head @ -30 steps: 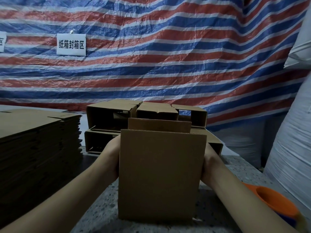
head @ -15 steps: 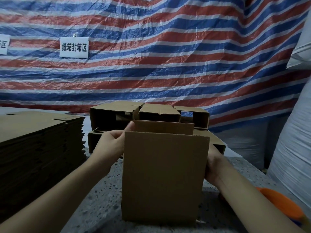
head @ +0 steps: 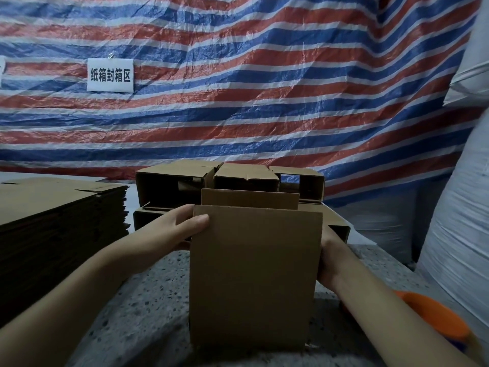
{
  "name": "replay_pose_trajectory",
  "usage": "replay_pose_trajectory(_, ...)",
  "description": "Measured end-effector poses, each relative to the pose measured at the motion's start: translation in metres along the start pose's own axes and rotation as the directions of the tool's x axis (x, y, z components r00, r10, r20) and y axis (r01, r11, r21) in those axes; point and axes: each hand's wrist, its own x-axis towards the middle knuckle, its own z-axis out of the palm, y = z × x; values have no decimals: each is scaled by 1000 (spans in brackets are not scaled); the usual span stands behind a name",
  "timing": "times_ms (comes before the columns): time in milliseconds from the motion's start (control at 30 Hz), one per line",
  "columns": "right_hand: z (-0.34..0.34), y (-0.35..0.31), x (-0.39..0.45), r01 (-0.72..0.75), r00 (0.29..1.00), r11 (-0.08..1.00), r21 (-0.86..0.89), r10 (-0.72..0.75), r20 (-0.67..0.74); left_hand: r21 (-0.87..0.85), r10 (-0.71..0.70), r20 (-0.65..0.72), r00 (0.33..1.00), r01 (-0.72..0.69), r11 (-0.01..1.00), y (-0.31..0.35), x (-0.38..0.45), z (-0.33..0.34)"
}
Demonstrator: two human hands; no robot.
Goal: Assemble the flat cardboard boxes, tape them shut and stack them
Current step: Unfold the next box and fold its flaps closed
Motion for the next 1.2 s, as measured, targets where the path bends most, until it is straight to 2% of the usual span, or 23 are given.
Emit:
replay_pose_trajectory(67,-5,3,3,22,997,998,55,-26,69,-10,2,-67,998,-3,1000,3,1,8)
replay_pose_trajectory(133,-9,4,2,21,997,996,86,-27,77,-44,5,-133,991,-11,999,2,2,18)
replay_pose_trajectory(300,-5,6,-1,-47,997,993,109,40,65,-119,-9,-163,987,-10,993,-3,2,25)
replay_pose_trajectory(433,-6,7,-6,66,987,998,4,-65,148,-154,-20,-230,973,-16,988,-6,4,27)
replay_pose_trajectory(533,-10,6,-4,128,974,991,36,-132,184,-189,-32,-311,950,-29,982,-8,6,28)
replay_pose_trajectory(633,-12,5,0,187,960,981,56,-195,203,-215,-26,-282,959,-37,976,-9,6,27)
replay_pose_trajectory(800,-13,3,0,207,945,972,109,-228,233,-227,50,-177,983,-90,970,-6,2,23)
replay_pose_trajectory(933,-13,2,-2,146,966,969,202,-183,181,-286,72,-170,983,-119,951,-7,0,22)
replay_pose_trajectory(1200,-9,2,2,131,986,987,96,-140,93,-278,-17,-235,972,-51,959,-4,-2,31)
